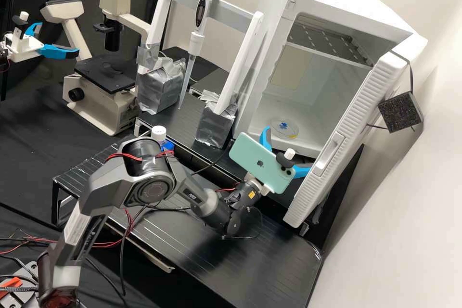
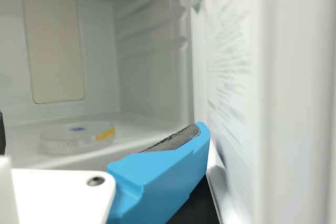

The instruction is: Move the petri dish to the microscope

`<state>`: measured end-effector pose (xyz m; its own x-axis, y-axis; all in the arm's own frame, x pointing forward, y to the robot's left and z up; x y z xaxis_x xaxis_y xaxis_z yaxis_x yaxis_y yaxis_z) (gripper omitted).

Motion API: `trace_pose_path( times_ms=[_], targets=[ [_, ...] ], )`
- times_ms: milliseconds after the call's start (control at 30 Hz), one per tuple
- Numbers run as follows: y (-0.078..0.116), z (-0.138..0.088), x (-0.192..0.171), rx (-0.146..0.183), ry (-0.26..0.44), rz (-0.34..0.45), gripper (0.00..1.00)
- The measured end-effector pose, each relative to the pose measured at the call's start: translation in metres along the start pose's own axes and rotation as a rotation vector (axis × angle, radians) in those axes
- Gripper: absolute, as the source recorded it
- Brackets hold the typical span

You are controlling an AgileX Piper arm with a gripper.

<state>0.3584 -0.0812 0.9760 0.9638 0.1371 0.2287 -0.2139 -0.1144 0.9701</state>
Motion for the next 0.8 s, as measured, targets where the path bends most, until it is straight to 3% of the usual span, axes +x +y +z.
trace_pose_path(
  times_ms=[67, 333, 533, 800],
  targets=[
    [-0.001, -0.001, 0.008, 0.007, 0.003, -0.022, 1.00],
    [-0.015, -0.010, 0.047, -0.043, 0.047, -0.100, 1.00],
    [-0.025, -0.009, 0.071, -0.060, 0.033, -0.124, 1.00],
    [-0.020, -0.010, 0.092, -0.107, -0.005, -0.127, 1.00]
  ],
)
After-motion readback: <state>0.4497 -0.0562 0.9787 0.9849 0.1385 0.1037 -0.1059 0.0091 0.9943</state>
